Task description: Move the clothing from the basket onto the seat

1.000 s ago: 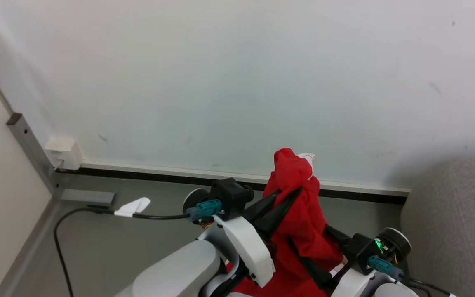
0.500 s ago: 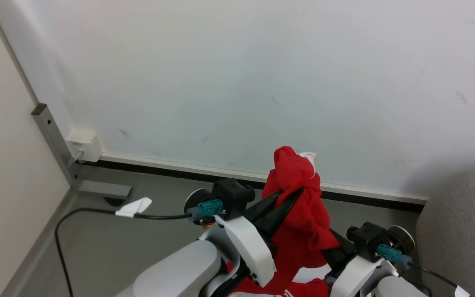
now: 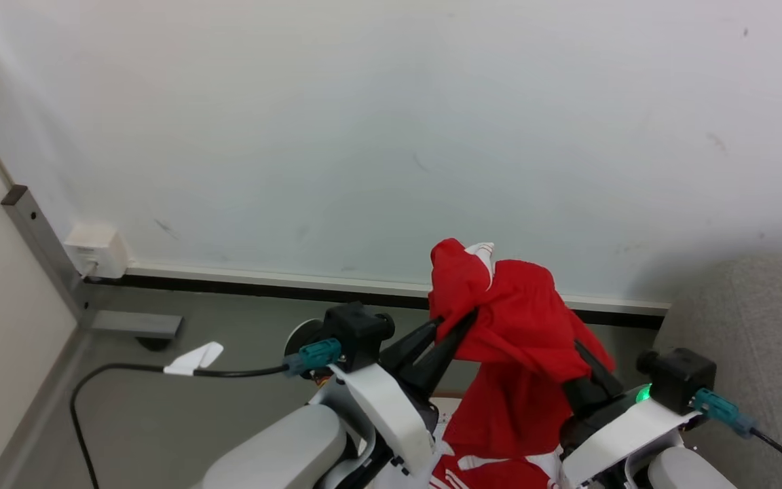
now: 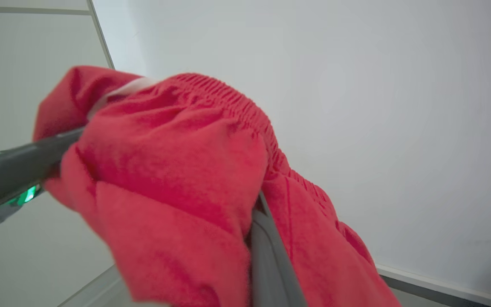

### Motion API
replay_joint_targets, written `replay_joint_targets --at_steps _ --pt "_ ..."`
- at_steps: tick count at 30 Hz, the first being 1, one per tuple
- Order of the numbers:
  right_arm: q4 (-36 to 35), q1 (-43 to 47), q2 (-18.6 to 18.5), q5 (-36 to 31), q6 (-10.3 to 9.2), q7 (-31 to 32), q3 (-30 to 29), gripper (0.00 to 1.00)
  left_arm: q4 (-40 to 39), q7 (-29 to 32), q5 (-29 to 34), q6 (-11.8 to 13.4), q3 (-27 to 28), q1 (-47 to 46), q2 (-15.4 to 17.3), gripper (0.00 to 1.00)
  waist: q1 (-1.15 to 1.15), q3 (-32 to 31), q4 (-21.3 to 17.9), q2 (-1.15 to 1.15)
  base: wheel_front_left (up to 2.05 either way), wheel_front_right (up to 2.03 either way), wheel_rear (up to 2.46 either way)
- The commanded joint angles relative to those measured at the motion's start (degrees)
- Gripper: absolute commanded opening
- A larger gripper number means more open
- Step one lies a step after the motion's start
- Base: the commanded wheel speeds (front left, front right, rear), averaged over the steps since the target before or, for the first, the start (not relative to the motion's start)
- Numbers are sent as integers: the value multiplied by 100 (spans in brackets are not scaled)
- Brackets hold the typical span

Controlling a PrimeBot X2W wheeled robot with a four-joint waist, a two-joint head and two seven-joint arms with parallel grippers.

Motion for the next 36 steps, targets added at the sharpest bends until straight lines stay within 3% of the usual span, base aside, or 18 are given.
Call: replay_joint_targets --at_steps 1,8,18,26,36 --pt "-81 92 -47 -49 -12 4 -102 0 -47 -50 64 -2 5 88 20 100 0 34 -111 0 0 0 0" --pt "-375 287 -151 -269 -12 4 -774 0 -84 -85 159 -48 -61 200 63 100 0 139 -565 0 0 0 0" --pt "-1066 492 -508 -671 -12 3 -1761 0 -107 -119 283 -70 -75 296 89 100 0 346 -1522 0 0 0 0" --pt "-1521 795 -671 -851 -12 3 -2156 0 -190 -128 587 -89 -58 221 158 100 0 551 -2307 0 0 0 0" --pt "-1840 1004 -484 -906 -12 3 -2386 0 -281 -136 1011 -154 89 235 147 100 0 831 -2956 0 0 0 0"
